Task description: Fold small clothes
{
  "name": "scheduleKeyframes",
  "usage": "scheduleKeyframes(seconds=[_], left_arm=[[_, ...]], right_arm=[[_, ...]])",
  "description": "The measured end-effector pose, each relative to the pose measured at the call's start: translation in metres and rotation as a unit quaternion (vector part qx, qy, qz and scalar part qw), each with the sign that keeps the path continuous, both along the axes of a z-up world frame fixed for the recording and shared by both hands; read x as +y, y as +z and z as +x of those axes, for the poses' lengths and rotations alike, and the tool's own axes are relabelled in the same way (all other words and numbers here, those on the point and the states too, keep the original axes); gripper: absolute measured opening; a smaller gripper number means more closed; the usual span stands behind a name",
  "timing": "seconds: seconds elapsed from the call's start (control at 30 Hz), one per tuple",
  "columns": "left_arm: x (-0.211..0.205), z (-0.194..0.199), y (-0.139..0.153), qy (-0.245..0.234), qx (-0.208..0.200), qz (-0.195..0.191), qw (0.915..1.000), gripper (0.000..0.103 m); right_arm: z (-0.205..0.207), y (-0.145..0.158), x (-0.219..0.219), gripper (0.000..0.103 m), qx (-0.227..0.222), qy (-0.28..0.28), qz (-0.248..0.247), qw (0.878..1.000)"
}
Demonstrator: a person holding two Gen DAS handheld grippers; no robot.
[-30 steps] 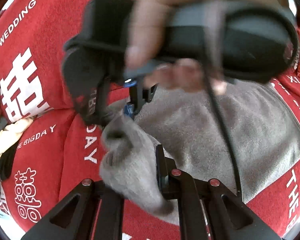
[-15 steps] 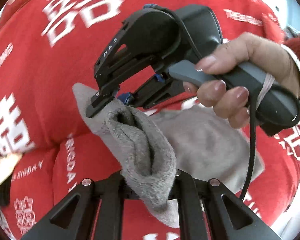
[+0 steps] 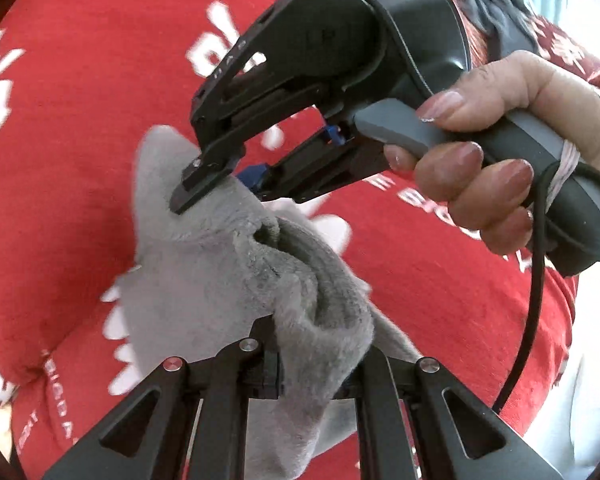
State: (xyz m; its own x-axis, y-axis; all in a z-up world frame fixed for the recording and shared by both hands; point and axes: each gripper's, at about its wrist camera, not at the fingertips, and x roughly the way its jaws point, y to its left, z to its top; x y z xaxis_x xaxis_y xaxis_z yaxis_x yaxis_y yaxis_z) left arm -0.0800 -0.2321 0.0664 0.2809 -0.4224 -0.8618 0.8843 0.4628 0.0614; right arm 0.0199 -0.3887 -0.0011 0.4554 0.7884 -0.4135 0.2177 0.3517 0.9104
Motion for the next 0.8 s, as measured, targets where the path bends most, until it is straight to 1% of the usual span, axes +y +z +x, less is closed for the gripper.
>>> scheduleKeyframes(seconds=[0.07, 0.13, 0.17, 0.23, 0.3, 0.4, 0.47, 0.53, 0.57, 0.6, 0.63, 0.7, 0.77, 0.8], left_arm=[[-0.010, -0.006, -0.015, -0.010, 0.011, 0.013, 0.9998, 0.011], [-0.017, -0.011, -0.033, -0.012, 0.023, 0.028, 0.9993, 0.011], [-0.017, -0.011, -0.040, -0.011, 0.030, 0.034, 0.9989, 0.011], [-0.019, -0.013, -0.050, -0.007, 0.039, 0.041, 0.9984, 0.011], [-0.020, -0.015, -0.050, -0.007, 0.038, 0.039, 0.9985, 0.012], [-0.018, -0.011, -0.042, 0.001, 0.043, 0.037, 0.9984, 0.012], [-0.008, -0.003, -0.033, 0.017, 0.056, 0.039, 0.9975, 0.026], [0.004, 0.008, -0.026, 0.036, 0.057, 0.032, 0.9972, 0.071], [0.009, 0.006, -0.021, 0.044, 0.050, 0.028, 0.9974, 0.075], [0.016, 0.005, -0.014, 0.051, 0.043, 0.022, 0.9976, 0.075], [0.024, 0.005, -0.009, 0.057, 0.042, 0.023, 0.9972, 0.075], [0.037, 0.009, -0.003, 0.073, 0.046, 0.030, 0.9958, 0.075], [0.057, 0.018, 0.002, 0.098, 0.068, 0.031, 0.9923, 0.075], [0.066, 0.022, 0.004, 0.113, 0.074, 0.031, 0.9903, 0.075]], right_arm=[[-0.017, -0.021, -0.023, 0.017, 0.022, -0.023, -0.003, 0.999], [-0.034, -0.050, -0.035, 0.017, 0.057, -0.042, -0.009, 0.997], [-0.043, -0.068, -0.044, 0.017, 0.081, -0.054, -0.013, 0.995], [-0.055, -0.093, -0.053, 0.017, 0.121, -0.068, -0.018, 0.990], [-0.061, -0.105, -0.055, 0.017, 0.130, -0.071, -0.018, 0.989], [-0.062, -0.104, -0.052, 0.017, 0.125, -0.073, -0.025, 0.989], [-0.058, -0.104, -0.051, 0.017, 0.130, -0.070, -0.032, 0.989], [-0.050, -0.095, -0.044, 0.021, 0.134, -0.061, -0.054, 0.988], [-0.047, -0.088, -0.036, 0.023, 0.135, -0.058, -0.066, 0.987], [-0.046, -0.082, -0.037, 0.032, 0.138, -0.054, -0.080, 0.986], [-0.047, -0.080, -0.033, 0.038, 0.144, -0.050, -0.094, 0.984], [-0.053, -0.071, -0.034, 0.054, 0.149, -0.051, -0.103, 0.982], [-0.066, -0.062, -0.035, 0.062, 0.158, -0.060, -0.115, 0.979], [-0.072, -0.058, -0.035, 0.063, 0.159, -0.065, -0.114, 0.979]])
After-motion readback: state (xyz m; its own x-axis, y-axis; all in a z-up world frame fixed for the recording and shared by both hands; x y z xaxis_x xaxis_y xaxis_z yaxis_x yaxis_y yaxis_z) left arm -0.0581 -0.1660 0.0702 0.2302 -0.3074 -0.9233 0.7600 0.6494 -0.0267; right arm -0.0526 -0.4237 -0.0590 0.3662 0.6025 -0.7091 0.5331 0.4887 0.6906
